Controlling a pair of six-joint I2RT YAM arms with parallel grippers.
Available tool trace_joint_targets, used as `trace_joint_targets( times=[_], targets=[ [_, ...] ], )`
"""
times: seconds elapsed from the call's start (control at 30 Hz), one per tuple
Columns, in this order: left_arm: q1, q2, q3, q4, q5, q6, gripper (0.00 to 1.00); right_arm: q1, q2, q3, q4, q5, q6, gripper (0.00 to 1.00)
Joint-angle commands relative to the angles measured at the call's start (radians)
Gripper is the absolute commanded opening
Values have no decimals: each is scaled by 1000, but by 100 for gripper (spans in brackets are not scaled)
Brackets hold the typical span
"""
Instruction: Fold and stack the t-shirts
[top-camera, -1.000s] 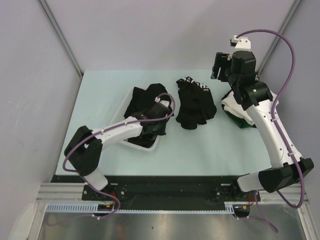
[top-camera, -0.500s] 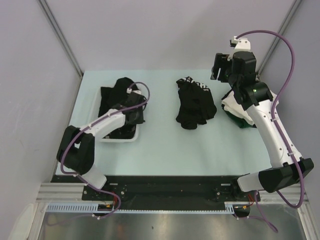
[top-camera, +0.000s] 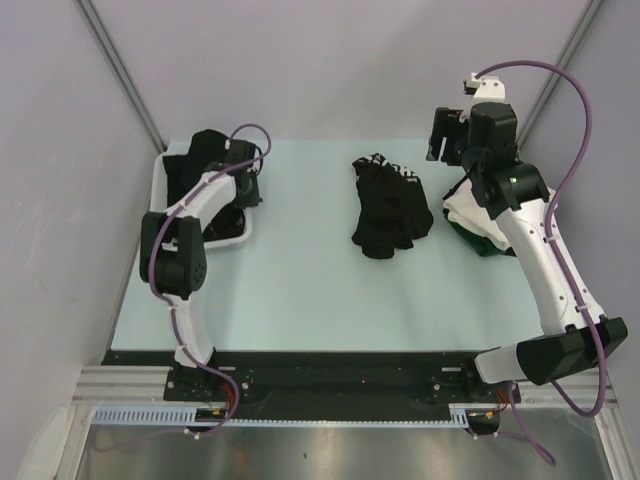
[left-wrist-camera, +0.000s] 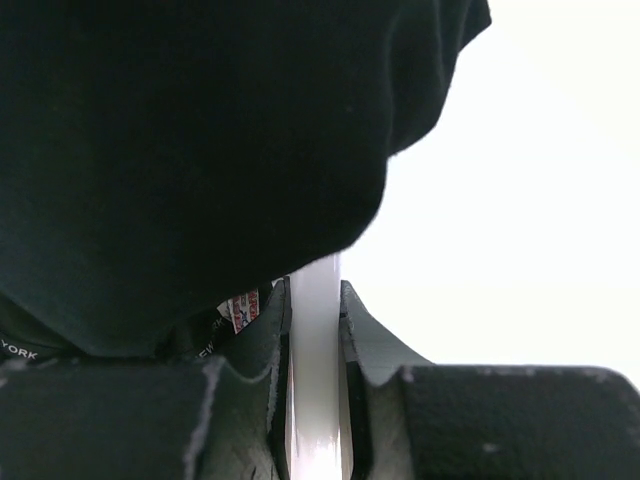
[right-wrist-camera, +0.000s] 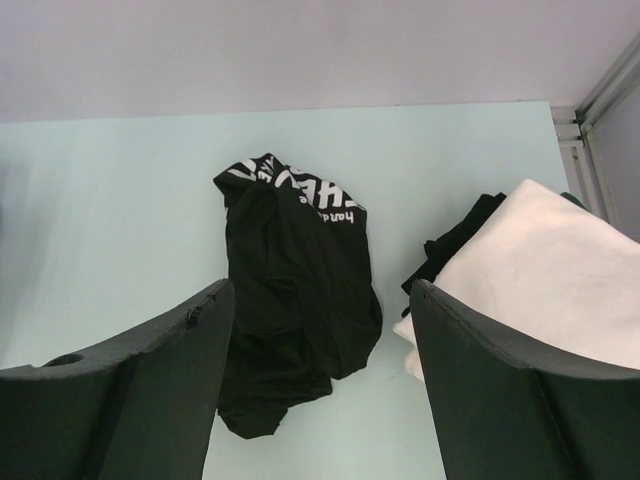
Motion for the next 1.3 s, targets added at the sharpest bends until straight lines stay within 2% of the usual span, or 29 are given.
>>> trace_joint_targets(
  times=[0.0, 0.13, 0.27, 0.43, 0.6, 0.77, 0.9, 1.2, 1.27],
  targets=[
    [13, 173, 156, -42, 90, 91, 0, -10, -31, 50, -22, -5, -44, 76],
    [27, 304, 369, -97, 120, 106, 0, -8, -28, 78, -59, 7, -63, 77],
    [45, 402, 511, -141, 98, 128, 0, -8, -38, 67, -68, 24, -63, 78],
    [70, 480, 637, -187, -40, 220, 0, -8, -34, 47, -67, 33, -72, 79],
    [154, 468, 617, -226, -67, 206, 0, -8, -2, 59, -55, 18, -58, 79],
    [232, 427, 548, -212, -31, 211, 0, -8, 21, 74, -55, -10, -40, 79],
    [290, 424, 566, -220, 20, 209, 0, -7, 21, 81, -55, -13, -33, 79],
    [317, 485, 652, -215, 133, 203, 1, -7, 9, 65, -62, 1, -49, 79],
    [318, 506, 663, -224, 114, 203, 1, -7, 8, 61, -61, 2, -55, 80]
  ],
)
